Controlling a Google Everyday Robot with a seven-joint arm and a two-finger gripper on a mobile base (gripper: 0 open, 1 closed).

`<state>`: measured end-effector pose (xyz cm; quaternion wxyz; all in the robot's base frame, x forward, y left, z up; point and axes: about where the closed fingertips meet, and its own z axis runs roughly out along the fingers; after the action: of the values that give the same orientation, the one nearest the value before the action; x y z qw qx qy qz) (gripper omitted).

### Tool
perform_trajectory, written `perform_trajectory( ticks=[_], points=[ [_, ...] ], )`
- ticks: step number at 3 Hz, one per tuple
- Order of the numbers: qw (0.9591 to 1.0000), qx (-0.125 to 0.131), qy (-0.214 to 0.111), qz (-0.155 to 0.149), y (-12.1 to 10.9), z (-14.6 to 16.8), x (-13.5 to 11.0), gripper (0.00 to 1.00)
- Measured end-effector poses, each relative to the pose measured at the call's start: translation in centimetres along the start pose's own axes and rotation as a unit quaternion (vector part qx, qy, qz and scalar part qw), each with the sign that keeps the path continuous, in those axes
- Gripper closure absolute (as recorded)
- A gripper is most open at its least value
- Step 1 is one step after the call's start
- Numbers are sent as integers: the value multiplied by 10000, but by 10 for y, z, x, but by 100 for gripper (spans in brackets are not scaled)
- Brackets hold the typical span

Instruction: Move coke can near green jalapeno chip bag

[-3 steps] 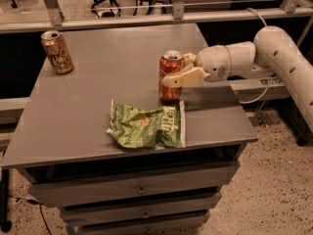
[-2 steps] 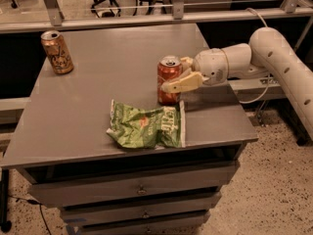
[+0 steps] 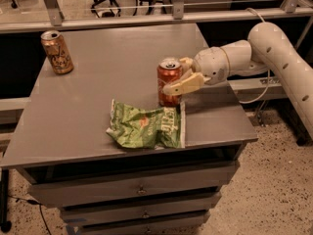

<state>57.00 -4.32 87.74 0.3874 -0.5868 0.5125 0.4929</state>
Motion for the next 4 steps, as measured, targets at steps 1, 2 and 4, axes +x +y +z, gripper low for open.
perform_trajectory(
  ticks=[1, 2, 4],
  points=[
    [9999, -98, 38, 27, 4, -3, -2, 13],
    [9998, -148, 63, 97, 7, -7, -3, 0],
    [9990, 234, 337, 163, -1, -63, -26, 0]
  ],
)
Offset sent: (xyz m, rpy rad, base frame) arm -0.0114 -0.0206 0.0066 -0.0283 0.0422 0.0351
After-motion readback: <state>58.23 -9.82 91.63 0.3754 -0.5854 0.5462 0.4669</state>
